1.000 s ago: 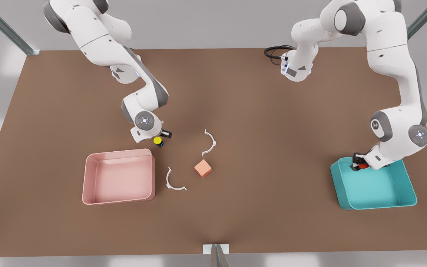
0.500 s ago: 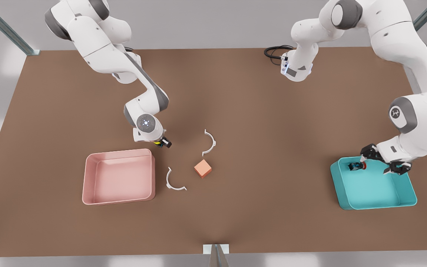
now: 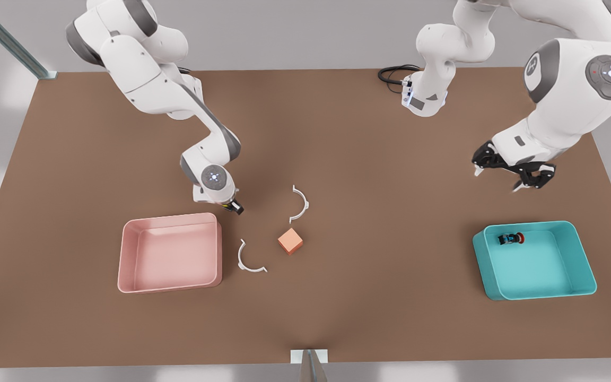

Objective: Place the red button in the blue storage box with the left arm, and place the yellow button in the pink storage box with the right arm

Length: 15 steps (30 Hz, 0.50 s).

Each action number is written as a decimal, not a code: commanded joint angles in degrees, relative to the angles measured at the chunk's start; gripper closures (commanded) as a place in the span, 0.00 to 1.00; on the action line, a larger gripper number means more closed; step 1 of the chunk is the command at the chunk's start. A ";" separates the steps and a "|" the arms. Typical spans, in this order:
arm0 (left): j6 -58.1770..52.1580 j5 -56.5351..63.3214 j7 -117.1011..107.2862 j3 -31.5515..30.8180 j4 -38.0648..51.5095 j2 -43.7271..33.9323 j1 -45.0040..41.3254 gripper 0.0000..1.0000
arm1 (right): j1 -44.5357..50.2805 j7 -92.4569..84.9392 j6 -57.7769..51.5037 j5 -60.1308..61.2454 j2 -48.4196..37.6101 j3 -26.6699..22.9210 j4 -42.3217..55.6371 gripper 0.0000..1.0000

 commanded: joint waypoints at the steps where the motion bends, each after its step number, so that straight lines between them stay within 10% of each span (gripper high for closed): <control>1: -5.73 0.44 -23.10 0.06 0.21 0.08 3.40 0.00 | 0.01 8.24 1.94 -1.24 0.44 -0.05 0.02 0.00; 11: -5.64 -0.09 -22.75 0.15 0.13 -0.01 3.66 0.00 | -0.08 9.65 3.96 -3.35 1.23 -0.05 -1.21 0.05; 13: -6.08 -0.09 -22.93 0.06 0.13 -0.44 3.58 0.00 | -0.25 9.56 4.40 -4.06 1.23 0.04 -1.30 0.69; 15: -6.34 0.00 -22.75 0.15 0.13 -0.27 3.58 0.00 | -0.34 9.56 4.31 -4.05 1.32 0.04 -1.30 0.79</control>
